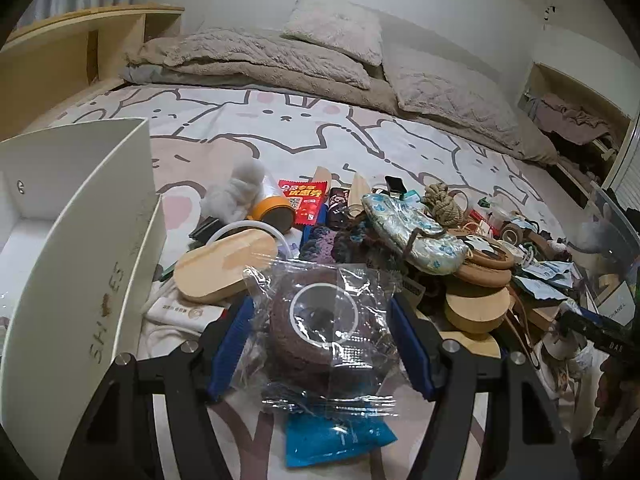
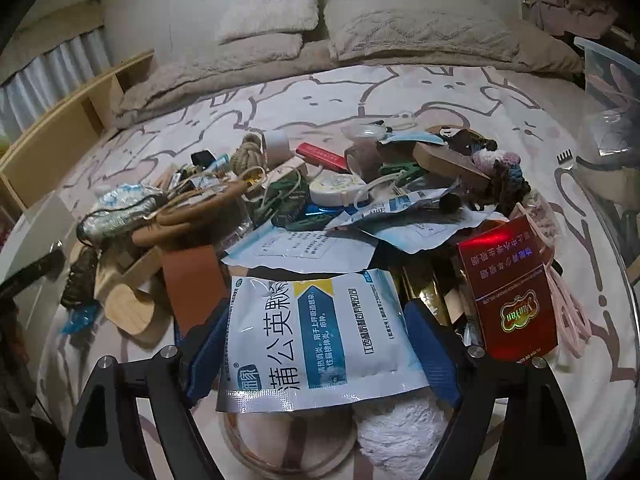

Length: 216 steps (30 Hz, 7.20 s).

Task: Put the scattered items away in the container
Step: 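Lift the tape roll with the left tool while the right tool grasps the white medicine packet, then carry the tape roll and medicine packet over the white box with both tools, then open the left tool to drop the tape roll while the right tool drops the packet into the box, then withdraw both open tools from the box back toward the clutter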

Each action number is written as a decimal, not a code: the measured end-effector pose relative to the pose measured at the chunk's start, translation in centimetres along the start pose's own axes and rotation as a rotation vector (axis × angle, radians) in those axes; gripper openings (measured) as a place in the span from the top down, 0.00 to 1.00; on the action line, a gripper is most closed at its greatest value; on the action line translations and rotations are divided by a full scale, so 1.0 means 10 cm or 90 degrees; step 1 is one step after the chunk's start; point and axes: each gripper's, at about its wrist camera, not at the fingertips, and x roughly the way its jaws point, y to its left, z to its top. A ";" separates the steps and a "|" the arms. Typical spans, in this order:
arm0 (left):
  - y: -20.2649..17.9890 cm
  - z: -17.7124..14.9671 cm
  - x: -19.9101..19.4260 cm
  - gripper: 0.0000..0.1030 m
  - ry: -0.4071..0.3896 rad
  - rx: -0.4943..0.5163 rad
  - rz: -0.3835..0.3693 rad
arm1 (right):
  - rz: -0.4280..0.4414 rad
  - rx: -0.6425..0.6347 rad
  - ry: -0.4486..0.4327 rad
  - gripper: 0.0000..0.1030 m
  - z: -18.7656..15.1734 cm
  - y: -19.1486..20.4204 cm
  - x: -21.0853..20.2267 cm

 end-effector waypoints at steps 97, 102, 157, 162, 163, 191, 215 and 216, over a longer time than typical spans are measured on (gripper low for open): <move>2.10 0.27 -2.09 0.33 -0.299 -0.250 0.258 | 0.190 -0.266 -0.207 0.17 0.63 3.14 -0.54; 2.16 0.22 -2.12 0.33 -0.290 -0.237 0.292 | 0.236 -0.299 -0.198 0.17 0.59 3.54 -0.57; 1.87 0.19 -1.76 0.33 -0.134 -0.037 0.382 | 0.391 -0.407 0.059 0.04 -0.34 4.45 -0.26; 1.85 0.18 -1.75 0.32 -0.131 -0.035 0.382 | 0.390 -0.400 0.056 0.04 -0.32 4.43 -0.26; 1.85 0.18 -1.75 0.26 -0.134 -0.038 0.387 | 0.390 -0.399 0.056 0.04 -0.32 4.42 -0.26; 1.89 0.18 -1.91 0.00 -0.165 -0.063 0.407 | 0.384 -0.400 0.052 0.04 -0.29 4.41 -0.27; 1.88 0.22 -1.91 0.00 -0.167 -0.061 0.436 | 0.357 -0.363 -0.027 0.00 -0.16 4.29 -0.35; 1.88 0.22 -1.91 0.00 -0.167 -0.061 0.437 | 0.356 -0.363 -0.028 0.00 -0.16 4.29 -0.35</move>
